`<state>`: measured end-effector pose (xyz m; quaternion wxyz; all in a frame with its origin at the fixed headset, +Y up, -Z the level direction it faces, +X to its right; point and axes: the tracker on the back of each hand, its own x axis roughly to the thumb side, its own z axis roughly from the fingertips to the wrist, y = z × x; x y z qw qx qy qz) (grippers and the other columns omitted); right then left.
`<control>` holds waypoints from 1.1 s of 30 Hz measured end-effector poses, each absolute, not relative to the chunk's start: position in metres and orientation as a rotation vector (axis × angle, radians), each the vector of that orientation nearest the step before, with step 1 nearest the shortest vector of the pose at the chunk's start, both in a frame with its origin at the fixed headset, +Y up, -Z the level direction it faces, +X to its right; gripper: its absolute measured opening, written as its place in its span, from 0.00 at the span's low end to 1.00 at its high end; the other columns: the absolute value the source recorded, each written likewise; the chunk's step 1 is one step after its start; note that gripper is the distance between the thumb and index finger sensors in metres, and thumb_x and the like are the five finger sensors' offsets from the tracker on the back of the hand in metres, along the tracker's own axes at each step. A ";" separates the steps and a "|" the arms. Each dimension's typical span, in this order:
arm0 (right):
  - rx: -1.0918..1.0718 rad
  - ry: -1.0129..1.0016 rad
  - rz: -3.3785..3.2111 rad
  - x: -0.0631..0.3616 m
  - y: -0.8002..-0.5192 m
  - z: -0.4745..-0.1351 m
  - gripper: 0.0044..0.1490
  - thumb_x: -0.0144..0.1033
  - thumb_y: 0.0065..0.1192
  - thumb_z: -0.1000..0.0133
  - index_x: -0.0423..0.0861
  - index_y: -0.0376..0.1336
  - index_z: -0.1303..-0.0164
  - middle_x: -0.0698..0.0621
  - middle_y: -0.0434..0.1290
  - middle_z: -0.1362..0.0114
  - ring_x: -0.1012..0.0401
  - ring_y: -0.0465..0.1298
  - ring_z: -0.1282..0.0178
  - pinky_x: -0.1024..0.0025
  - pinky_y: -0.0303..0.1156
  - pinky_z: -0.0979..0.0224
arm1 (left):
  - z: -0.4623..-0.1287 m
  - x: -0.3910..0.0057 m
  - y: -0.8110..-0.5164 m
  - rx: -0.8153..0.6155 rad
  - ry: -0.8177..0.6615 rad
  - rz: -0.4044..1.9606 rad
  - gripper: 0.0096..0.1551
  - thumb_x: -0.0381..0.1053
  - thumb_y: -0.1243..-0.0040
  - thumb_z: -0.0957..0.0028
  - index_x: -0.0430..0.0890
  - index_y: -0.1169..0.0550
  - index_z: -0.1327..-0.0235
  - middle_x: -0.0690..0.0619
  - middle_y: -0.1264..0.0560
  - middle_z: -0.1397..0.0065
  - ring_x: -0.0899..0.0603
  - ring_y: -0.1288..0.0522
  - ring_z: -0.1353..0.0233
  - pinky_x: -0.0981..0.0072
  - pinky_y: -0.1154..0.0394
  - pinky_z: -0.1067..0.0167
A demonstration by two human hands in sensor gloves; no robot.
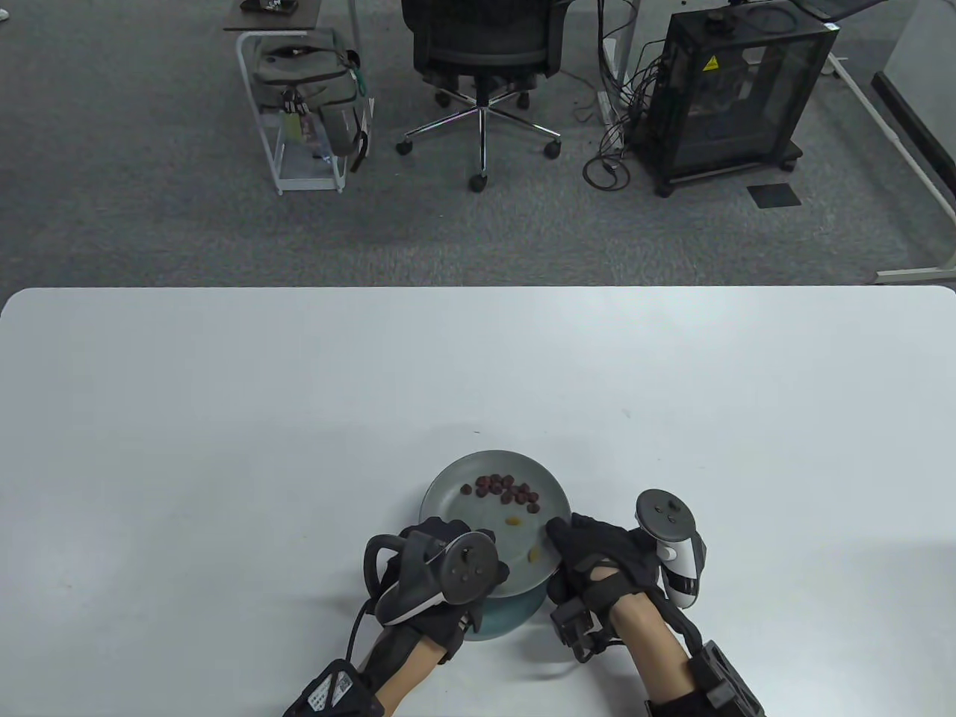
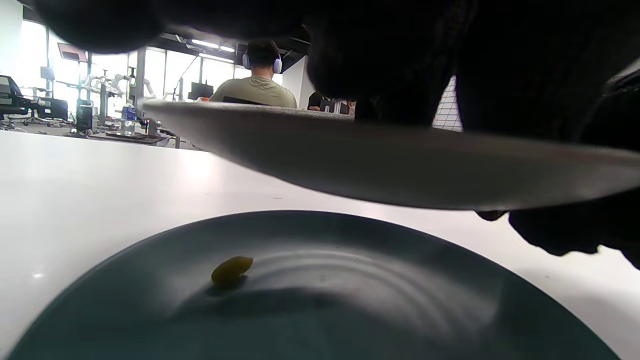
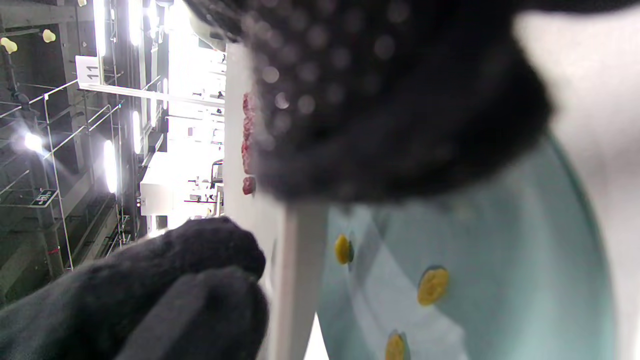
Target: Pick raisins with hand pinch into plate
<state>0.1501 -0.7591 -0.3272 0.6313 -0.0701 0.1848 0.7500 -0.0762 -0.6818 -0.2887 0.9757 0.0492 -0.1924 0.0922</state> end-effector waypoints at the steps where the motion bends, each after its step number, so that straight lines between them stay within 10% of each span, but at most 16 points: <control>1: -0.161 0.423 1.708 0.150 -0.759 -0.327 0.33 0.41 0.60 0.43 0.29 0.64 0.40 0.42 0.87 0.57 0.61 0.87 0.85 0.75 0.83 0.85 | -0.289 -0.076 -0.683 0.094 -0.389 0.185 0.29 0.62 0.21 0.60 0.44 0.09 0.53 0.55 0.16 0.71 0.48 0.21 0.73 0.49 0.22 0.65; 33: -0.133 0.388 1.725 0.148 -0.750 -0.324 0.33 0.41 0.60 0.43 0.29 0.64 0.40 0.41 0.87 0.57 0.61 0.87 0.84 0.75 0.83 0.85 | -0.289 -0.068 -0.684 0.102 -0.406 0.190 0.23 0.57 0.21 0.59 0.42 0.09 0.59 0.54 0.16 0.73 0.47 0.21 0.75 0.47 0.23 0.66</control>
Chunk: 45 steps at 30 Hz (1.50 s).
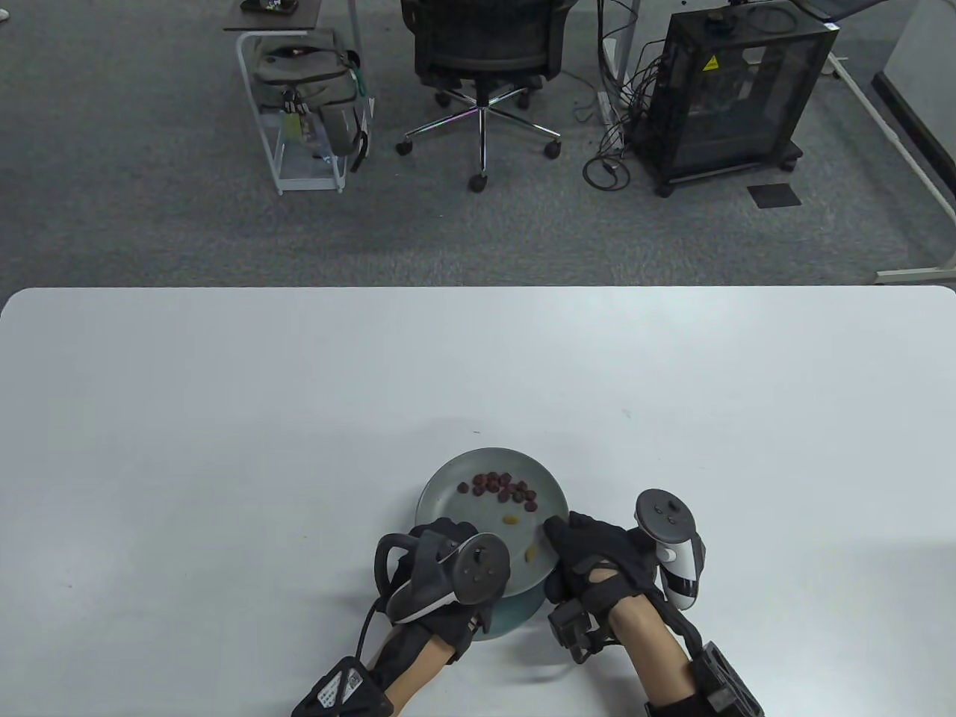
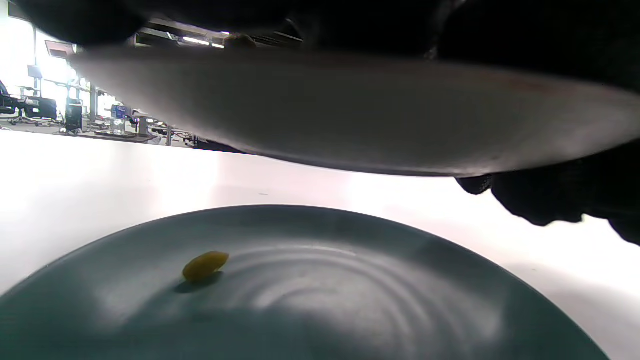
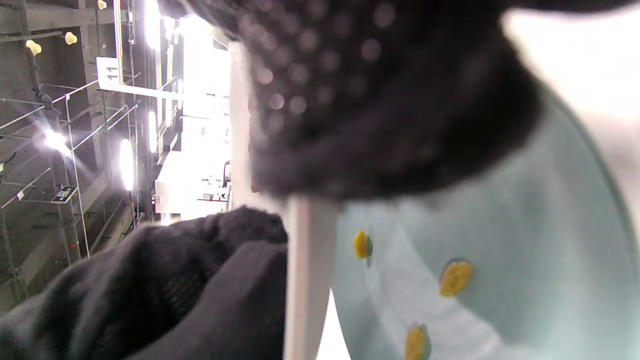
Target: Pick raisins with hand pinch into plate
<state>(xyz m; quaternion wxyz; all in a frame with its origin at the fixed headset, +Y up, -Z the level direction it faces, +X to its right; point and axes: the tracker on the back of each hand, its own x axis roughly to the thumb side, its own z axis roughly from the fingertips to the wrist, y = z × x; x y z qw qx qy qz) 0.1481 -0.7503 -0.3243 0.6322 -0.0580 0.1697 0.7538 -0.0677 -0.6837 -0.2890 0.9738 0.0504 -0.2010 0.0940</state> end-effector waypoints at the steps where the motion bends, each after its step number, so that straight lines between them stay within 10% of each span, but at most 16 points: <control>1: -0.139 0.389 1.719 0.149 -0.751 -0.325 0.33 0.41 0.60 0.43 0.29 0.64 0.40 0.41 0.87 0.57 0.61 0.87 0.84 0.75 0.83 0.85 | -0.289 -0.069 -0.683 0.101 -0.403 0.195 0.23 0.56 0.21 0.59 0.42 0.09 0.59 0.54 0.16 0.73 0.47 0.21 0.75 0.47 0.23 0.66; 21: -0.313 0.290 1.629 0.202 -0.758 -0.337 0.33 0.41 0.60 0.43 0.29 0.64 0.40 0.41 0.87 0.57 0.61 0.87 0.84 0.75 0.83 0.85 | -0.297 -0.091 -0.675 0.117 -0.341 0.242 0.23 0.56 0.21 0.59 0.42 0.09 0.59 0.55 0.16 0.73 0.47 0.21 0.75 0.47 0.22 0.66; 45: -0.370 0.154 1.599 0.238 -0.745 -0.337 0.33 0.41 0.60 0.44 0.28 0.64 0.40 0.40 0.87 0.58 0.61 0.87 0.85 0.75 0.83 0.86 | -0.361 -0.051 -0.709 -0.192 -0.276 -0.010 0.21 0.55 0.21 0.57 0.43 0.09 0.57 0.54 0.16 0.72 0.47 0.21 0.73 0.47 0.22 0.64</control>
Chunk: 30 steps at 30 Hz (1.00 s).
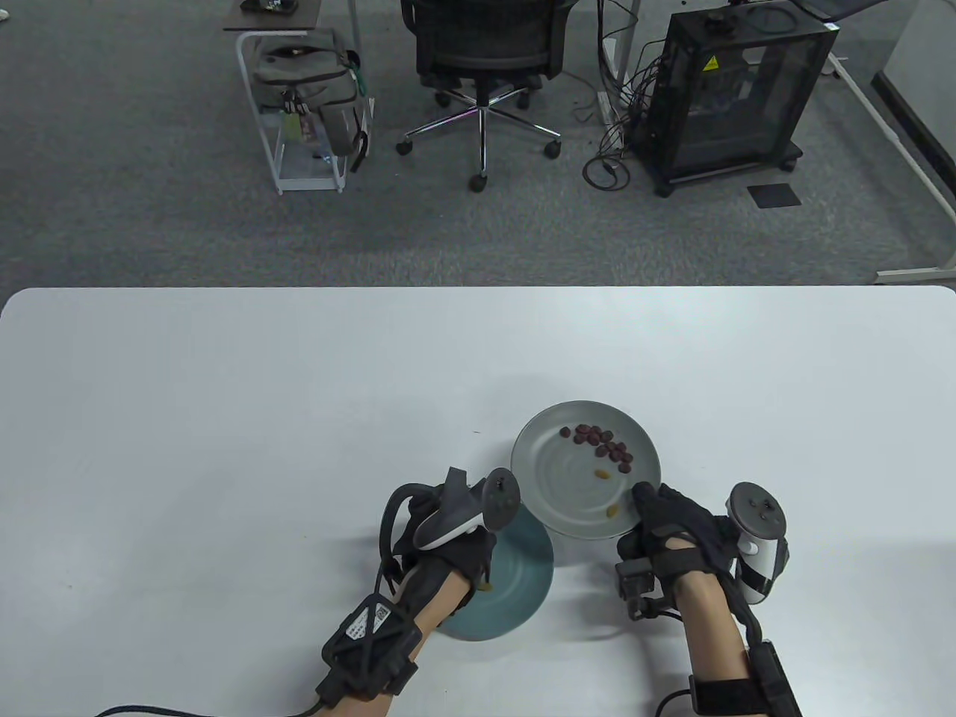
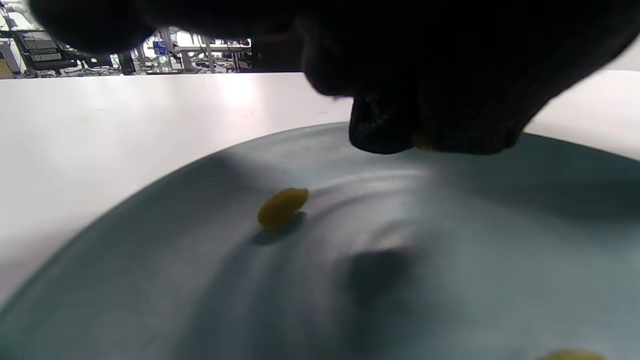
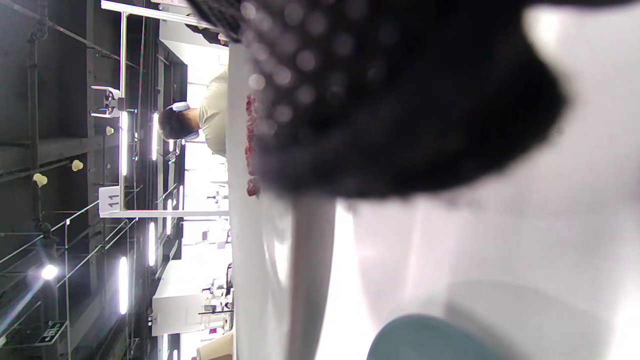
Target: Pick raisins with hand pinch into plate
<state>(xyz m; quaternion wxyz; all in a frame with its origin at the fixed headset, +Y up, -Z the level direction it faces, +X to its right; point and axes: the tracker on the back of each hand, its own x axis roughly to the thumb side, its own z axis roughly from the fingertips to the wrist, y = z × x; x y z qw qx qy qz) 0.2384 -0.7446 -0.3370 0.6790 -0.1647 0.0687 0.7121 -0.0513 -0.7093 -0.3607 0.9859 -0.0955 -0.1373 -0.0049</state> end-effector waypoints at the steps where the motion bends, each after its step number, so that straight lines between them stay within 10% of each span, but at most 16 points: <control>1: -0.370 0.156 1.591 0.239 -0.745 -0.337 0.33 0.41 0.60 0.43 0.28 0.64 0.40 0.40 0.87 0.57 0.61 0.87 0.85 0.74 0.83 0.86 | -0.361 -0.050 -0.710 -0.194 -0.275 -0.017 0.21 0.55 0.21 0.57 0.43 0.09 0.57 0.55 0.16 0.72 0.47 0.21 0.73 0.47 0.22 0.64; 30: -0.359 0.177 1.575 0.239 -0.744 -0.337 0.33 0.41 0.60 0.43 0.28 0.64 0.40 0.40 0.87 0.58 0.61 0.87 0.85 0.74 0.83 0.86 | -0.345 -0.067 -0.692 -0.064 -0.242 -0.050 0.23 0.56 0.21 0.57 0.44 0.10 0.55 0.55 0.16 0.71 0.48 0.21 0.73 0.48 0.22 0.64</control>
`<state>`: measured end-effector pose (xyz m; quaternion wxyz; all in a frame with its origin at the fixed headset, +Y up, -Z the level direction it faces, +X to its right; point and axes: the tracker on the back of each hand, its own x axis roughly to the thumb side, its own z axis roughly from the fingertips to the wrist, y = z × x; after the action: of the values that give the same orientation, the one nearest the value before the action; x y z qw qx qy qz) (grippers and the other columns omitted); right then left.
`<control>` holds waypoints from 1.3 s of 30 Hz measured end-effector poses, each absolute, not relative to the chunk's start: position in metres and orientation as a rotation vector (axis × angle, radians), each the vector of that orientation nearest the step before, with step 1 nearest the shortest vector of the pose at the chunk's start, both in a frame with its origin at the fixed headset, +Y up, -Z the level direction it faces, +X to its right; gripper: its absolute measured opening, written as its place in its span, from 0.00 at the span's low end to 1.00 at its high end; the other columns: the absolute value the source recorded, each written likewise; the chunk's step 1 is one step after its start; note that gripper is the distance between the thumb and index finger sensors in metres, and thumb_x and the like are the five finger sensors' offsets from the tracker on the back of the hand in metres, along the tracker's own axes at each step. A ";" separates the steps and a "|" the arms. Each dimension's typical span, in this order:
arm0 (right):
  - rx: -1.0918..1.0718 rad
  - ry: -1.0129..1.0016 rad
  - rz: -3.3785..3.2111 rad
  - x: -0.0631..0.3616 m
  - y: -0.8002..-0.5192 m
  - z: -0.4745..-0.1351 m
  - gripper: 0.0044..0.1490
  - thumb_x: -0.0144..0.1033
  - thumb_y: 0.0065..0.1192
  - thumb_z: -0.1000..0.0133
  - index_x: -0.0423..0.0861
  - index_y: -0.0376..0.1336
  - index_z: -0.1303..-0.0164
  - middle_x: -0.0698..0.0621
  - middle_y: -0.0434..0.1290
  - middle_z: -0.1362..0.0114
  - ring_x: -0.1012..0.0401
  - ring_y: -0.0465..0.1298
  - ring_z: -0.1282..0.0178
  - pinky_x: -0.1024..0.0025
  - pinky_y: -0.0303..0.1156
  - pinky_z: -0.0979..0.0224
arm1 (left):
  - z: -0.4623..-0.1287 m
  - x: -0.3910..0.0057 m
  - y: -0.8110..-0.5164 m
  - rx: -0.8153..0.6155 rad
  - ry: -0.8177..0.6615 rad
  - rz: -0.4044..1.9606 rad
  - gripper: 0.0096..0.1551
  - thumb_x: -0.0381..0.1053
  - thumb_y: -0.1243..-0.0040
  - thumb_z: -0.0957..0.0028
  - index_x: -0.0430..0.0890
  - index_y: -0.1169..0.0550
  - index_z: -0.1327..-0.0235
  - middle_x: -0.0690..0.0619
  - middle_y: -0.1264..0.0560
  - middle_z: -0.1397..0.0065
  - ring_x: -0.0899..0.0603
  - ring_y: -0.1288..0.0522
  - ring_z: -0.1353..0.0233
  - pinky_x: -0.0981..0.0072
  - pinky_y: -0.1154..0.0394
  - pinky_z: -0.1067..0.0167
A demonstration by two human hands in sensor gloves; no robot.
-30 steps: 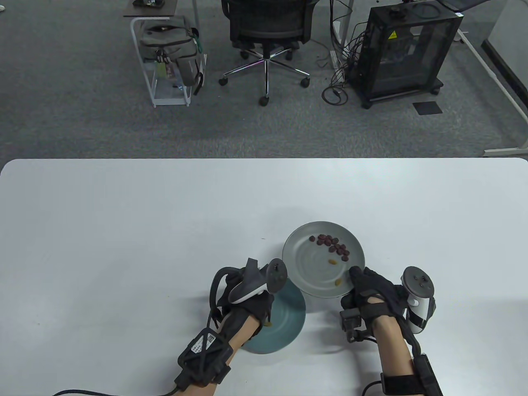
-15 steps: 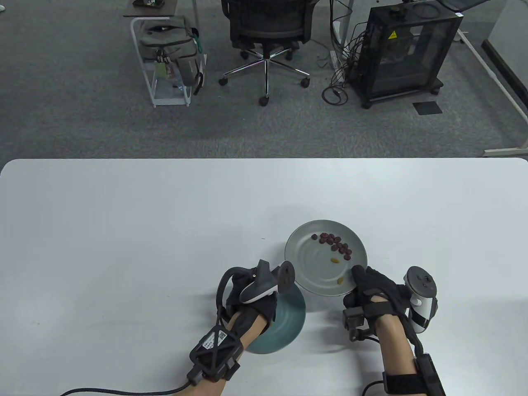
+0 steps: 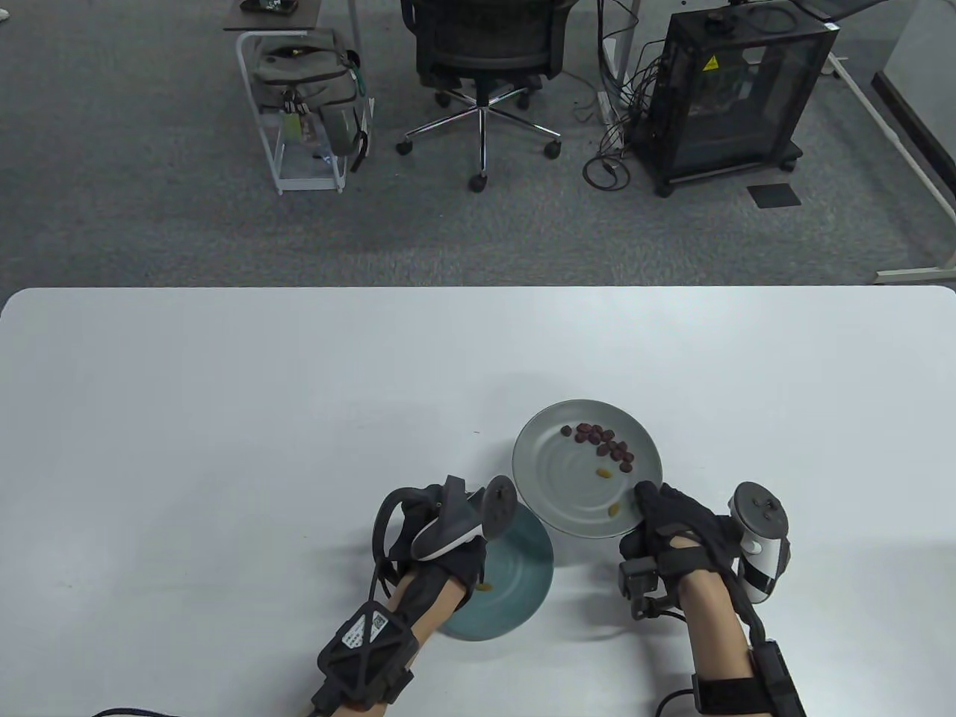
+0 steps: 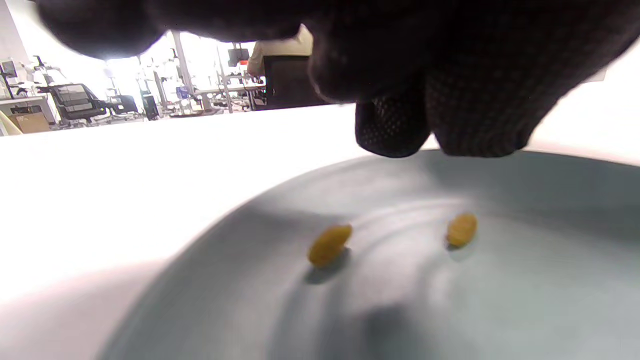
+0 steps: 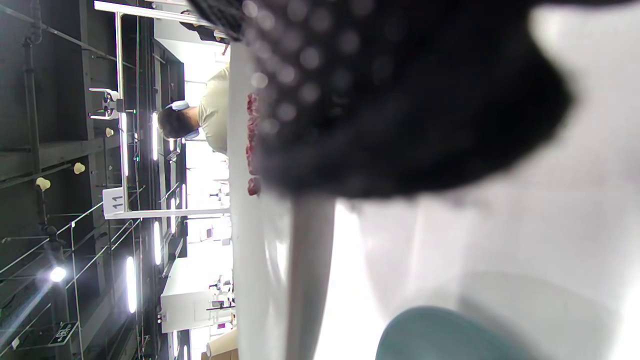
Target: Pick raisins with hand pinch into plate
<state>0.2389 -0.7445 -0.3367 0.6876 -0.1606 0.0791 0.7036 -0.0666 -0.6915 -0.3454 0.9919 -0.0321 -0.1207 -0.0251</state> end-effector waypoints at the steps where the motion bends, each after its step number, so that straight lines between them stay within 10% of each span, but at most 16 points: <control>1: -0.357 0.181 1.576 0.238 -0.745 -0.337 0.33 0.41 0.60 0.43 0.28 0.64 0.40 0.40 0.87 0.58 0.61 0.87 0.85 0.74 0.83 0.86 | -0.344 -0.070 -0.689 -0.054 -0.239 -0.040 0.23 0.56 0.21 0.57 0.44 0.10 0.55 0.55 0.16 0.71 0.48 0.21 0.73 0.48 0.22 0.64; 39: -0.201 0.365 1.678 0.166 -0.752 -0.328 0.33 0.42 0.58 0.43 0.29 0.63 0.39 0.41 0.87 0.56 0.61 0.87 0.85 0.75 0.83 0.85 | -0.289 -0.098 -0.664 0.181 -0.297 0.213 0.26 0.61 0.24 0.56 0.44 0.10 0.55 0.55 0.16 0.71 0.48 0.21 0.73 0.48 0.22 0.64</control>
<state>0.1656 -0.7522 -0.3280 0.6492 -0.0885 0.1607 0.7382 -0.0977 -0.6644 -0.2887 0.9793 0.0901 -0.1474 0.1057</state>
